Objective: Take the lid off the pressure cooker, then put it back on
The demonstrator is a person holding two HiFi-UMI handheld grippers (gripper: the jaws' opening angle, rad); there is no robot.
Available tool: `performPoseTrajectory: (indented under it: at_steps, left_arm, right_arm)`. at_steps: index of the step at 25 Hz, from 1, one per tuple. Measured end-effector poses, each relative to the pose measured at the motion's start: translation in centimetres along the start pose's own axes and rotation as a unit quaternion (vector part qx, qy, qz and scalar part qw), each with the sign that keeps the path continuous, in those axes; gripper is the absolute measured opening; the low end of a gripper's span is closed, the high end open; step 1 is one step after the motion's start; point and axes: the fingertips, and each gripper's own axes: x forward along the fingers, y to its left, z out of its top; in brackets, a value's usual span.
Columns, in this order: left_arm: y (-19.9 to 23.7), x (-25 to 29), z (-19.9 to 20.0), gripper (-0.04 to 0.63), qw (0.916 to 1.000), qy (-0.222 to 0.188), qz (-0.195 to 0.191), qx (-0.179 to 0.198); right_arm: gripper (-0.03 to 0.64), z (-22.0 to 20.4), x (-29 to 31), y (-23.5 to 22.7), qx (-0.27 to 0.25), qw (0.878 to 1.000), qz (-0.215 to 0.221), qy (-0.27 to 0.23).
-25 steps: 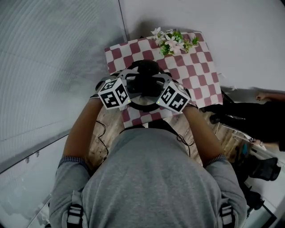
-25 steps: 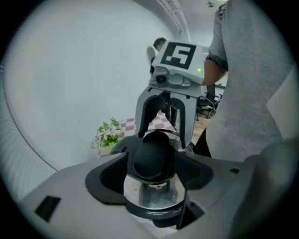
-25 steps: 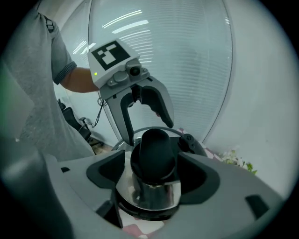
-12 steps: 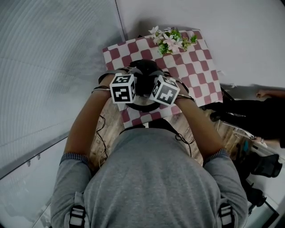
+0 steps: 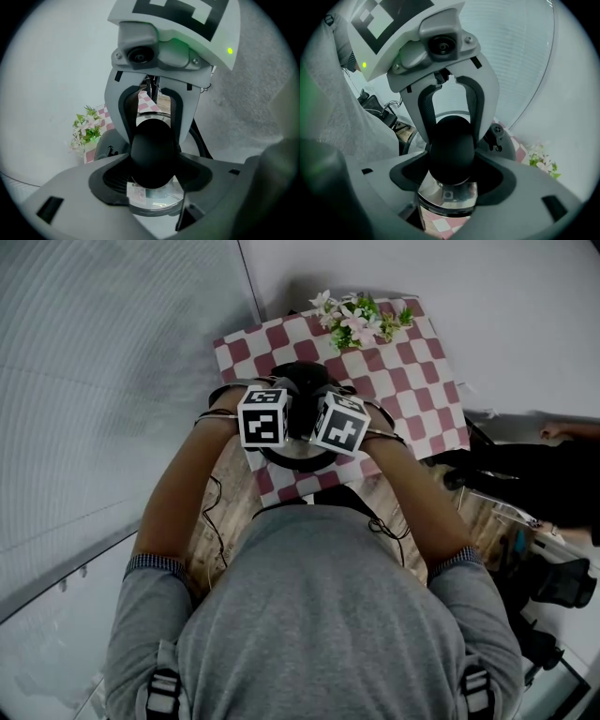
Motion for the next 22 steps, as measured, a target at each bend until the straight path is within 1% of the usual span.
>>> performPoseTrajectory:
  at_steps: [5, 8, 12, 17, 22]
  left_arm:
    - [0.0, 0.1, -0.1, 0.303, 0.9999, 0.009, -0.01, -0.002]
    - [-0.1, 0.2, -0.1, 0.302, 0.9997, 0.02, -0.011, 0.002]
    - [-0.1, 0.1, 0.0, 0.302, 0.9997, 0.022, -0.006, 0.004]
    - [-0.1, -0.9, 0.6, 0.302, 0.9999, 0.016, -0.002, 0.001]
    - [-0.2, -2.0, 1.1, 0.302, 0.9997, 0.017, 0.015, 0.003]
  right_arm:
    - [0.292, 0.3, -0.1, 0.0, 0.009, 1.0, 0.005, 0.01]
    - [0.291, 0.2, -0.1, 0.0, 0.005, 1.0, 0.004, 0.02]
    - [0.291, 0.1, -0.3, 0.1, -0.004, 1.0, 0.003, 0.03]
    - [0.291, 0.5, -1.3, 0.2, -0.008, 1.0, 0.003, 0.021]
    - [0.291, 1.0, -2.4, 0.3, -0.018, 1.0, -0.009, 0.018]
